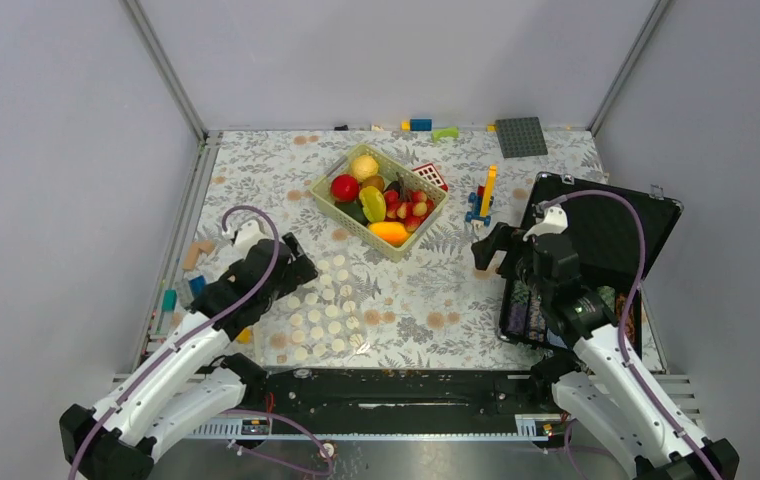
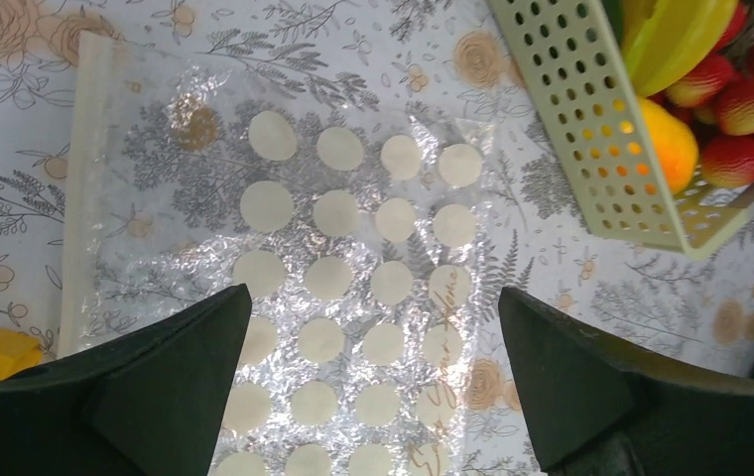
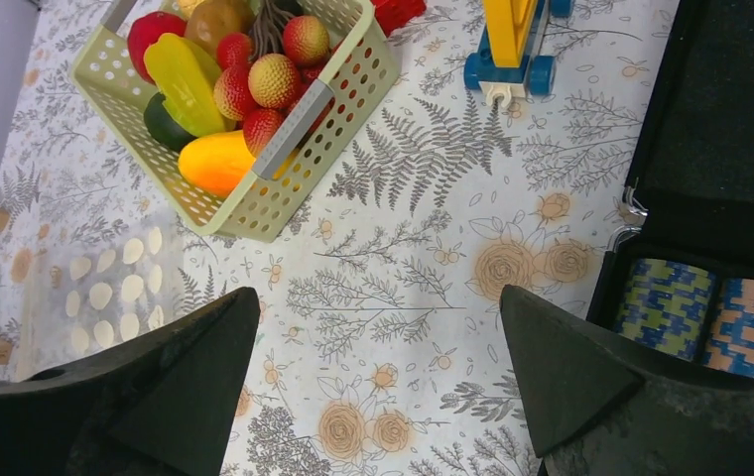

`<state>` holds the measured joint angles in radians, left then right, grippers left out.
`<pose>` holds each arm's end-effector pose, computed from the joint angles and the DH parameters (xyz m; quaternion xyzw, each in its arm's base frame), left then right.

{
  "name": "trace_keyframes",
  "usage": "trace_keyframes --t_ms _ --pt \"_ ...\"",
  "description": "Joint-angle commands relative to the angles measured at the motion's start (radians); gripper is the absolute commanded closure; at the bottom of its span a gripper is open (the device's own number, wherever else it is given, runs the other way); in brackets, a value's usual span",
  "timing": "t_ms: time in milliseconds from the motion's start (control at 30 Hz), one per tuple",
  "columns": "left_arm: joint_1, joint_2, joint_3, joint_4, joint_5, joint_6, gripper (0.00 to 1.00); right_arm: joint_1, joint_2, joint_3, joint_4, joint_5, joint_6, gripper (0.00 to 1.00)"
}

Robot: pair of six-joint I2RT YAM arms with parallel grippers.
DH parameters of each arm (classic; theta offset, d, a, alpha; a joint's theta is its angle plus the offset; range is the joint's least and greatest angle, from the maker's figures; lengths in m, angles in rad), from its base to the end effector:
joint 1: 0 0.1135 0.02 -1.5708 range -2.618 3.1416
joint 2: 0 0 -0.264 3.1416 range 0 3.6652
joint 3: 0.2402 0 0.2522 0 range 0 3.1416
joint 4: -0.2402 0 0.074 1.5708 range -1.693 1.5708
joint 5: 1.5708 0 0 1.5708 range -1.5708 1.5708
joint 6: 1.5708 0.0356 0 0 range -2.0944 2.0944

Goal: Place the food in the zip-top bag and seal the zipper
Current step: Move the zipper food storage bag to the center of the board.

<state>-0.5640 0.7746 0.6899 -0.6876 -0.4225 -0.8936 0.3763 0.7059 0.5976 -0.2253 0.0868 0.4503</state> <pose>0.1403 -0.0715 0.2629 -0.2282 0.8753 -0.1090 0.4122 0.1616 0.0605 0.2821 0.0553 0.8124 0.2003 0.5448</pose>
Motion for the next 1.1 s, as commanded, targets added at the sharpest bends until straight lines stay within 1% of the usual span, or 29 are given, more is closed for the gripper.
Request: trace_keyframes --t_ms 0,100,167,267,367,433,500,533,567,633,700,767,867,967,1067 --pt "-0.002 0.022 -0.030 0.037 0.014 0.003 0.01 -0.004 -0.042 -0.041 0.136 -0.067 0.019 0.00" --pt "-0.001 0.052 -0.067 0.088 0.015 0.003 0.01 -0.004 -0.058 -0.135 0.330 -0.152 0.075 0.00" --pt "0.000 0.076 -0.105 0.161 0.051 0.013 0.01 -0.004 -0.052 -0.184 0.403 -0.175 0.107 0.00" --pt "0.000 0.118 -0.144 0.228 0.130 0.024 0.01 -0.003 -0.022 -0.186 0.403 -0.218 0.120 0.00" --pt "0.000 0.159 -0.176 0.226 0.149 0.010 0.01 0.012 0.039 -0.162 0.373 -0.280 0.094 0.00" --pt "0.000 0.169 -0.213 0.255 0.154 -0.006 0.01 0.082 0.106 -0.139 0.340 -0.246 0.054 0.00" --pt "-0.002 0.170 -0.249 0.318 0.192 -0.013 0.01 0.209 0.194 -0.106 0.322 -0.137 0.029 0.00" --pt "-0.001 0.171 -0.262 0.351 0.219 -0.019 0.01 0.267 0.244 -0.094 0.342 -0.117 0.043 0.00" --pt "-0.001 0.176 -0.275 0.377 0.243 -0.024 0.01 0.317 0.299 -0.082 0.377 -0.128 0.076 0.00" --pt "0.000 0.191 -0.297 0.428 0.288 -0.029 0.01 0.374 0.423 -0.059 0.480 -0.174 0.125 0.00" --pt "0.000 0.207 -0.318 0.479 0.315 -0.035 0.01 0.428 0.545 0.008 0.487 -0.157 0.136 0.00" --pt "0.000 0.225 -0.344 0.528 0.348 -0.047 0.01 0.457 0.650 0.064 0.531 -0.156 0.164 0.00" --pt "0.000 0.245 -0.384 0.610 0.405 -0.071 0.01 0.465 0.777 0.092 0.643 -0.192 0.260 0.00" --pt "0.000 0.252 -0.429 0.696 0.469 -0.091 0.01 0.482 0.862 0.118 0.681 -0.191 0.301 0.00" --pt "0.000 0.256 -0.463 0.770 0.519 -0.109 0.01 0.492 0.899 0.125 0.676 -0.196 0.311 0.00"
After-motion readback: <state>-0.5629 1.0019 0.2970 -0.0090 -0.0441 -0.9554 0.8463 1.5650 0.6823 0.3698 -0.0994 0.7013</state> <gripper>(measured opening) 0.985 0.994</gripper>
